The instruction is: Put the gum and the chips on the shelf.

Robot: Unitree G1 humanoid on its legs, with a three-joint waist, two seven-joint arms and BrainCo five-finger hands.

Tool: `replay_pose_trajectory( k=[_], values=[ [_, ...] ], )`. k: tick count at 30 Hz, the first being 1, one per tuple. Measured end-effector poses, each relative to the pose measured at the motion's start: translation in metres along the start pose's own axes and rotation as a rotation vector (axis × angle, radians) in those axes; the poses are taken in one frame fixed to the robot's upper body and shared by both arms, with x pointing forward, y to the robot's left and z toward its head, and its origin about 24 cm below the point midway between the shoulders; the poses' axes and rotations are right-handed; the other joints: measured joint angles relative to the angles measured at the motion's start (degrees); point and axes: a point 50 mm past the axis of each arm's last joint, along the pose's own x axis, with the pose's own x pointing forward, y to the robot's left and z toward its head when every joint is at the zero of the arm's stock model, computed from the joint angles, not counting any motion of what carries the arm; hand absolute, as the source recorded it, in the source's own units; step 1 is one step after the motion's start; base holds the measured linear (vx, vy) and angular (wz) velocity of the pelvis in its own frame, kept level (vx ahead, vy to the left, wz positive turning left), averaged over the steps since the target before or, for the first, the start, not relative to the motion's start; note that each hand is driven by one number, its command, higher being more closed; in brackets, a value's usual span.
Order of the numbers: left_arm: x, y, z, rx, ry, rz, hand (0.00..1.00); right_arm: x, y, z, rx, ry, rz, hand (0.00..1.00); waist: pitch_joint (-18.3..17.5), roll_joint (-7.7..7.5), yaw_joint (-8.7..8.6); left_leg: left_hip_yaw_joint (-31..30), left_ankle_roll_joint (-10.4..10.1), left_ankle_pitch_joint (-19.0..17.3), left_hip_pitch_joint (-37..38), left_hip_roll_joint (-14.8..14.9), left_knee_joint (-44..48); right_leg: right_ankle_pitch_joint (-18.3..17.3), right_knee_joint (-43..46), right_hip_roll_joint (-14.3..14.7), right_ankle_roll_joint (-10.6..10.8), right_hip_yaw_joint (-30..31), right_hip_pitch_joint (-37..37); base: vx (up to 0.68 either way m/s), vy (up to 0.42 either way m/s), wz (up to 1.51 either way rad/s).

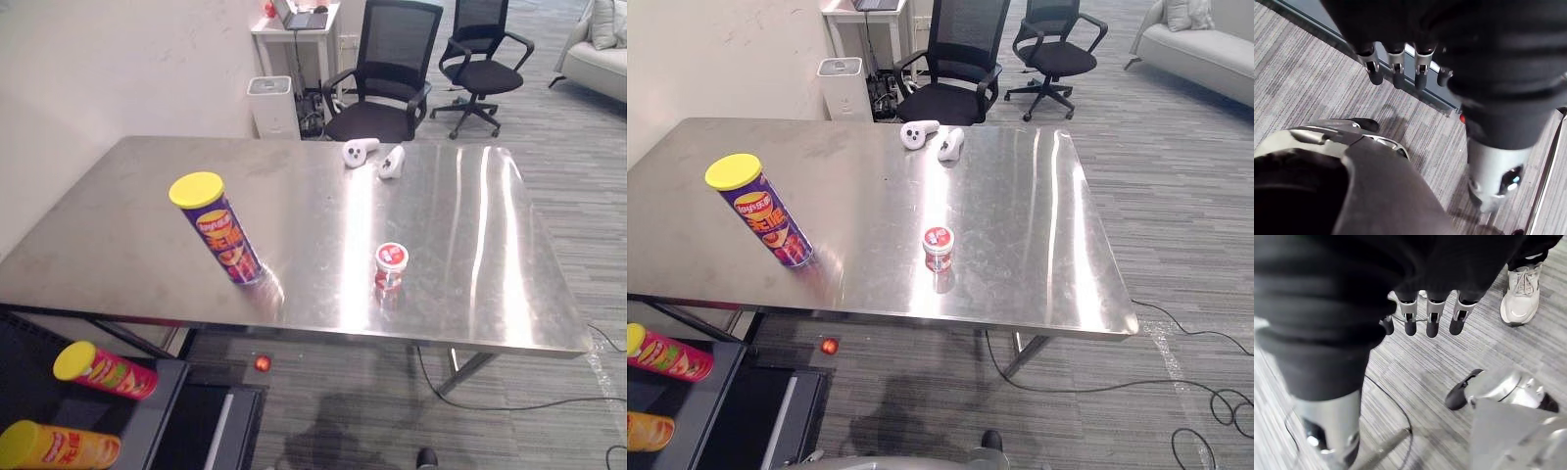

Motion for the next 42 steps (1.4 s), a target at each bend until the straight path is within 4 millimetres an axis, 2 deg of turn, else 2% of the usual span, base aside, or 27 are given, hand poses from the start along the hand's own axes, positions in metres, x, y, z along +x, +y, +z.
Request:
replay_pose_trajectory(
  k=[6, 9, 11, 12, 14, 18, 19, 20, 21, 23, 25, 28, 30, 35, 38, 42],
  values=[
    [-0.001, 0.007, -0.002, -0.104, -0.006, 0.045, 0.00, 0.005, -0.025, 0.036, 0.391, -0.094, -0.148, 0.00, -0.92, -0.98, -0.22, 1.69, -0.07, -0.26, 1.55, 0.10, -1.08, 0.01, -0.41, 0.47, -0.01, 0.17, 0.52, 0.05, -0.007, -0.14],
    [-0.002, 0.011, -0.003, -0.149, -0.007, 0.067, 0.00, 0.007, -0.035, 0.064, 0.513, -0.162, -0.204, 0.00, -1.38, -1.03, -0.37, 2.86, -0.04, -0.28, 2.09, 0.03, -1.87, 0.02, -0.30, 0.59, 0.01, 1.03, -0.12, 0.00, -0.010, -0.17],
    [-0.002, 0.011, -0.004, -0.155, -0.004, 0.072, 0.00, 0.007, -0.041, 0.087, 0.577, -0.219, -0.245, 0.00, -2.35, -0.54, -0.48, 3.76, -0.11, -0.47, 2.39, 0.05, -1.92, 0.02, -0.32, 0.69, 0.01, 1.69, -0.20, -0.01, -0.024, -0.16],
    [-0.002, 0.010, -0.004, -0.158, -0.004, 0.072, 0.00, 0.006, -0.042, 0.090, 0.580, -0.228, -0.250, 0.00, -2.48, -0.49, -0.52, 3.77, -0.10, -0.47, 2.39, 0.05, -1.92, 0.02, -0.32, 0.68, 0.01, 1.71, -0.20, -0.01, -0.030, -0.07],
    [-0.002, 0.007, -0.006, -0.177, -0.004, 0.072, 0.00, 0.006, -0.040, 0.110, 0.590, -0.280, -0.269, 0.00, -3.32, -0.03, -1.59, 3.74, -0.10, -0.49, 2.40, 0.06, -1.92, 0.01, -0.31, 0.69, 0.01, 1.70, -0.18, -0.01, -0.019, 0.00],
    [-0.003, 0.008, -0.009, -0.175, 0.005, 0.079, 0.00, 0.002, -0.032, 0.139, 0.560, -0.363, -0.272, 0.00, -4.56, 0.57, -1.92, 3.86, -0.11, -0.50, 2.40, 0.13, -1.93, 0.02, -0.32, 0.74, 0.03, 1.80, -0.16, -0.04, -0.039, -0.02],
    [-0.003, 0.008, -0.010, -0.174, 0.006, 0.087, 0.00, -0.001, -0.028, 0.152, 0.519, -0.414, -0.271, 0.00, -4.77, 0.86, -1.92, 3.93, -0.15, -0.53, 2.38, 0.12, -1.94, 0.05, -0.31, 0.73, 0.09, 1.91, -0.14, -0.05, -0.037, -0.07],
    [-0.004, 0.009, -0.010, -0.170, 0.006, 0.092, 0.00, -0.010, -0.020, 0.173, 0.465, -0.526, -0.253, 0.00, -4.91, 1.12, -1.84, 3.95, -0.18, -0.54, 2.43, 0.18, -1.91, 0.05, -0.34, 0.71, 0.09, 1.99, -0.27, -0.05, -0.037, -0.08],
    [-0.004, 0.008, -0.010, -0.161, 0.003, 0.091, 0.00, -0.018, -0.016, 0.185, 0.423, -0.600, -0.237, 0.00, -4.99, 1.25, -1.91, 3.99, -0.19, -0.54, 2.54, 0.21, -1.85, 0.06, -0.33, 0.72, 0.11, 2.04, -0.33, -0.03, -0.040, -0.06],
    [-0.005, 0.006, -0.012, -0.151, -0.006, 0.088, 0.00, -0.051, -0.002, 0.226, 0.262, -0.858, -0.212, 0.00, -5.20, 1.31, -1.82, 4.02, -0.21, -0.54, 2.90, 0.43, -1.74, 0.08, -0.21, 0.88, 0.12, 2.06, -0.33, -0.03, -0.041, -0.01],
    [-0.006, 0.005, -0.016, -0.130, 0.000, 0.080, 0.00, -0.065, 0.009, 0.241, 0.242, -0.953, -0.206, 0.00, -5.56, 0.83, -1.68, 4.01, -0.37, -0.44, 2.81, 0.73, -1.76, 0.08, -0.31, 1.17, 0.12, 1.99, -0.41, -0.03, -0.047, -0.01],
    [-0.008, 0.007, -0.021, -0.115, 0.008, 0.081, 0.00, -0.073, 0.029, 0.242, 0.149, -1.006, -0.187, 0.00, -6.11, 0.38, -1.55, 4.10, -0.70, -0.32, 2.85, 1.34, -1.83, 0.08, -0.42, 1.78, 0.10, 1.95, -0.44, -0.01, -0.060, -0.02],
    [-0.009, 0.006, -0.022, -0.106, 0.011, 0.076, 0.00, -0.078, 0.038, 0.245, 0.081, -1.043, -0.182, 0.00, -6.32, 0.70, -1.42, 4.12, -0.77, -0.35, 2.84, 1.40, -1.85, 0.10, -0.50, 1.83, 0.06, 1.89, -0.44, 0.00, -0.019, 0.00],
    [-0.009, 0.003, -0.022, -0.102, 0.004, 0.067, 0.00, -0.095, 0.049, 0.256, 0.000, -1.149, -0.166, 0.00, -6.58, 1.25, -1.41, 4.16, -0.89, -0.43, 2.81, 1.50, -1.88, 0.12, -0.72, 1.97, 0.07, 1.81, -0.41, 0.00, -0.013, 0.00],
    [-0.010, 0.004, -0.023, -0.102, 0.004, 0.068, 0.00, -0.117, 0.065, 0.266, -0.044, -1.265, -0.097, 0.00, -6.55, 1.20, -1.54, 4.13, -0.89, -0.43, 2.81, 1.52, -1.87, 0.13, -0.73, 1.99, 0.08, 1.75, -0.41, -0.01, -0.011, 0.00],
    [-0.010, 0.004, -0.021, -0.095, -0.009, 0.063, 0.00, -0.142, 0.085, 0.268, -0.139, -1.386, 0.036, 0.00, -6.46, 1.05, -1.40, 3.88, -0.89, -0.42, 2.73, 1.53, -1.83, 0.15, -0.73, 1.96, 0.11, 1.42, -0.34, -0.02, -0.023, 0.03]
  ],
)
